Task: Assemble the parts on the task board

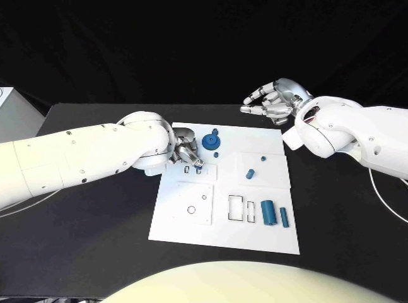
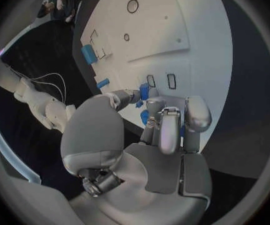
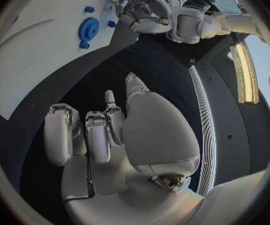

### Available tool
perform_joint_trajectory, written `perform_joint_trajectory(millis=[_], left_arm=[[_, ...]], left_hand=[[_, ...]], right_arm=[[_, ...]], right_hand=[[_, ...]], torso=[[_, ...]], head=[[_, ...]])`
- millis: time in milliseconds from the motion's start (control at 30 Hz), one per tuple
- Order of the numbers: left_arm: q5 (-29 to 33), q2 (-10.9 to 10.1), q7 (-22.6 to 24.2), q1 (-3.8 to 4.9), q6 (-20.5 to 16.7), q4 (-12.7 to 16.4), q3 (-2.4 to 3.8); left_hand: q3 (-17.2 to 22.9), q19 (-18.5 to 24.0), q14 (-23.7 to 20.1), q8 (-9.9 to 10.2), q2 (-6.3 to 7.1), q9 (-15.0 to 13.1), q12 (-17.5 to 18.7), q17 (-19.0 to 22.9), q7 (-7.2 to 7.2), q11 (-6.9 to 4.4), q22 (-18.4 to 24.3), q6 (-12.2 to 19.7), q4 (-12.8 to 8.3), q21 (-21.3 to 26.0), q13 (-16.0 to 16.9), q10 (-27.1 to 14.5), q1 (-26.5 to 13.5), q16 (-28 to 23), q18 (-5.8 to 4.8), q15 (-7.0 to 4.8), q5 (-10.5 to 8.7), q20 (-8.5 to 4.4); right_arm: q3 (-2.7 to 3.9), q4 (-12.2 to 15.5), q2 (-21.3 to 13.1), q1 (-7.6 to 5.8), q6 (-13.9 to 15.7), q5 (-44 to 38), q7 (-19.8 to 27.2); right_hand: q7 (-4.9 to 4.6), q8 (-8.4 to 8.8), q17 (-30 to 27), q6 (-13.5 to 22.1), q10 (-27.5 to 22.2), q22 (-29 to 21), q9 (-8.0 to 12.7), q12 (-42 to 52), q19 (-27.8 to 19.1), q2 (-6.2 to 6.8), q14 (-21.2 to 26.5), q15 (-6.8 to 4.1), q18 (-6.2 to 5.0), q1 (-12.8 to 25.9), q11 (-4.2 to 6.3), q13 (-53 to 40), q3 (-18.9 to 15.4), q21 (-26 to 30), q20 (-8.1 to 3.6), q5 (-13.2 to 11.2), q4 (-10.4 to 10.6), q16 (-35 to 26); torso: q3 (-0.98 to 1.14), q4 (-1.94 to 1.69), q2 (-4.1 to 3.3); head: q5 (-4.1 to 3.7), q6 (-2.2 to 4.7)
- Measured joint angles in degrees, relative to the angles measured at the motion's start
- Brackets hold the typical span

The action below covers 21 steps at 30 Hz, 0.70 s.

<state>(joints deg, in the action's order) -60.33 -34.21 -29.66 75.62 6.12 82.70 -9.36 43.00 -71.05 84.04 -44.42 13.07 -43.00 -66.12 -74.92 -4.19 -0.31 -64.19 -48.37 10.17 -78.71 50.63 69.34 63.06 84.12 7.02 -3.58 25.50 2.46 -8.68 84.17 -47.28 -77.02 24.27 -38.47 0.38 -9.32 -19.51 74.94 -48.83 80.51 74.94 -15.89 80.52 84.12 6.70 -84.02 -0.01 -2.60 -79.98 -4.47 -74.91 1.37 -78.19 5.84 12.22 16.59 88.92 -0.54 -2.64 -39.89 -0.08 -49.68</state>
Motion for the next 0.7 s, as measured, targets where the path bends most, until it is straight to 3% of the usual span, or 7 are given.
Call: perform_joint_trajectory(millis=[700], left_arm=[[-1.42, -0.27, -0.08, -0.35, 1.53, 0.15, -0.16]], left_hand=[[-0.15, 0.00, 0.00, 0.10, 0.28, 0.01, 0.00, 0.00, 0.02, 0.01, -0.05, -0.02, -0.16, -0.22, 0.00, 0.00, -0.28, 0.00, 0.00, 0.00, 0.32, 0.00]], right_arm=[[-0.01, 0.21, -0.29, 0.16, 0.02, 0.05, 0.01]], right_hand=[[0.00, 0.00, -0.01, 0.00, 0.00, -0.02, 0.00, 0.00, 0.00, 0.00, 0.00, 0.00, 0.00, 0.00, 0.00, 0.00, 0.00, 0.00, 0.00, -0.01, 0.00, 0.00]], torso=[[0.00, 0.02, 0.00]], head=[[0.57, -0.32]])
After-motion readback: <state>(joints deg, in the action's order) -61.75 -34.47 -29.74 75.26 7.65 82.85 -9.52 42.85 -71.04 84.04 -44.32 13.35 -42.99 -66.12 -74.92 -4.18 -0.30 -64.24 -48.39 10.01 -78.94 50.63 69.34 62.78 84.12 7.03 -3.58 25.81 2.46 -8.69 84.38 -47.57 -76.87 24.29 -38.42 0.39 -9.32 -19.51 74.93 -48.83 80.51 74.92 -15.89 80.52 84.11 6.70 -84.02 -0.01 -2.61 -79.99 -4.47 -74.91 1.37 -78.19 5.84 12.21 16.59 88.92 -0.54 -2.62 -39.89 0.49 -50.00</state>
